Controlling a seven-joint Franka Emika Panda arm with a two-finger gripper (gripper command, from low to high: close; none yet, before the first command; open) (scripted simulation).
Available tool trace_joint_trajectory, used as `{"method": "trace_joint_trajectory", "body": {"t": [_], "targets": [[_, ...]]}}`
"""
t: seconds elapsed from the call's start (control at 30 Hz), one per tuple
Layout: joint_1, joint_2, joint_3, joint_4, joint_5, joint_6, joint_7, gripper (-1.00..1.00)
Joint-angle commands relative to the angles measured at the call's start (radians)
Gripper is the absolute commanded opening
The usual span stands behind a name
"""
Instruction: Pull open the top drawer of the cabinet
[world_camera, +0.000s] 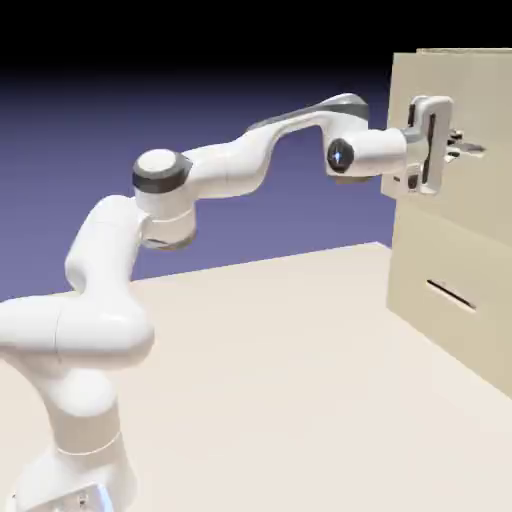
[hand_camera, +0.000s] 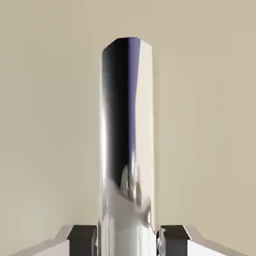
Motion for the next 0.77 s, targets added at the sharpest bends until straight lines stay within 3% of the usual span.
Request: {"method": "trace_joint_trajectory", "body": {"t": [0.0, 0.6, 0.63, 0.73], "targets": [[0.028, 0.003, -0.013, -0.036, 0.01, -0.01, -0.015, -1.0], [0.601, 0.001, -0.303, -0.669, 0.038, -0.12, -0.162, -1.0], [0.601, 0.001, -0.303, -0.669, 0.038, -0.12, -0.162, 1.0], [0.674, -0.01, -0.34, -0.734, 0.024, -0.118, -0.165, 1.0]]}}
